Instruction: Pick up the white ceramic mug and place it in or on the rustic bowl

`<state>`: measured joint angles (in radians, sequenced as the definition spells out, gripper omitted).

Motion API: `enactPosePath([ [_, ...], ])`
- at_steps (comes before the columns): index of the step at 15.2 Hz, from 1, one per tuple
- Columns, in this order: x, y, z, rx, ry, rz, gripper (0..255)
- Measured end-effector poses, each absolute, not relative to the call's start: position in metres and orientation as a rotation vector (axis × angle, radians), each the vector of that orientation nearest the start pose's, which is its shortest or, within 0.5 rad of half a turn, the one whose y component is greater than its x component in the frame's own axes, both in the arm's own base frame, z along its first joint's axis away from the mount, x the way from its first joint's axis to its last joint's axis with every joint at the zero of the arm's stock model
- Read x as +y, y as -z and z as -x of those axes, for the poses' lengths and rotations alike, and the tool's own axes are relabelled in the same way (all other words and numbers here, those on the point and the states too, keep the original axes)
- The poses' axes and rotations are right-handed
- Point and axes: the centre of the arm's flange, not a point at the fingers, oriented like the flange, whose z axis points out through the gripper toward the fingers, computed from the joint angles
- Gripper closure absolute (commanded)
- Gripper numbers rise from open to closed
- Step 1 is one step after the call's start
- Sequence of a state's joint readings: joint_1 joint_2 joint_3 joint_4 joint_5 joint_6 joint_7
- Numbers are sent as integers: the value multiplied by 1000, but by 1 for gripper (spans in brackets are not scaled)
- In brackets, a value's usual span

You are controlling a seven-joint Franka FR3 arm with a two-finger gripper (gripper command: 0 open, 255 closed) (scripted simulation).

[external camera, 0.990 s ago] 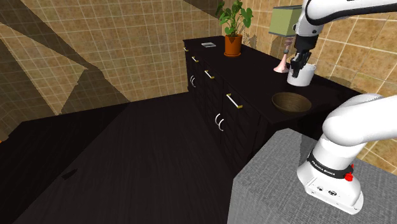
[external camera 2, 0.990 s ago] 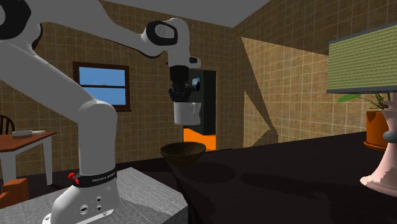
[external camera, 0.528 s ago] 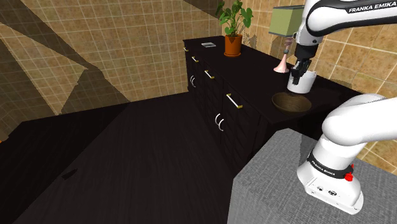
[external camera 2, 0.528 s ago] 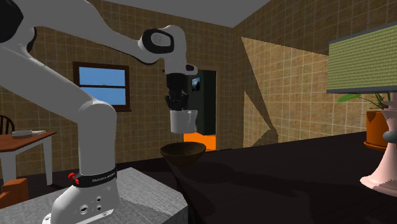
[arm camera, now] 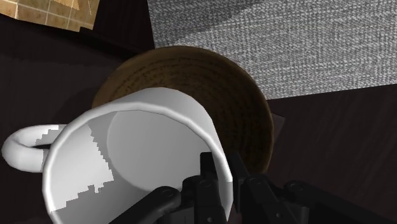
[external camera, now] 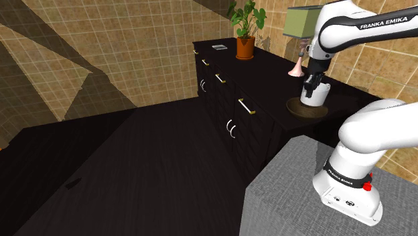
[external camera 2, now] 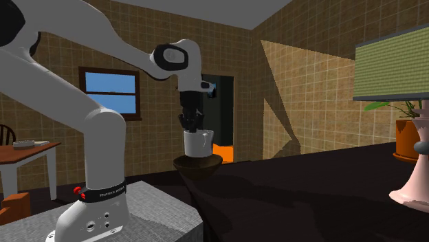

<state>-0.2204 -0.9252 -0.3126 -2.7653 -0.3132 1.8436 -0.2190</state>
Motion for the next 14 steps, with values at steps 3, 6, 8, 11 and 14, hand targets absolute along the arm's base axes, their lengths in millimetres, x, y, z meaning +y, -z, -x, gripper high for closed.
enactPosePath([
  [3, -162, -432, -238, 166, -41, 3184, 255],
  [6, -162, -428, -238, 166, -40, 3184, 255],
  [8, -162, -428, -238, 166, -40, 3184, 255],
  [11, -162, -428, -238, 166, -40, 3184, 0],
  [14, -162, -428, -238, 166, -40, 3184, 0],
])
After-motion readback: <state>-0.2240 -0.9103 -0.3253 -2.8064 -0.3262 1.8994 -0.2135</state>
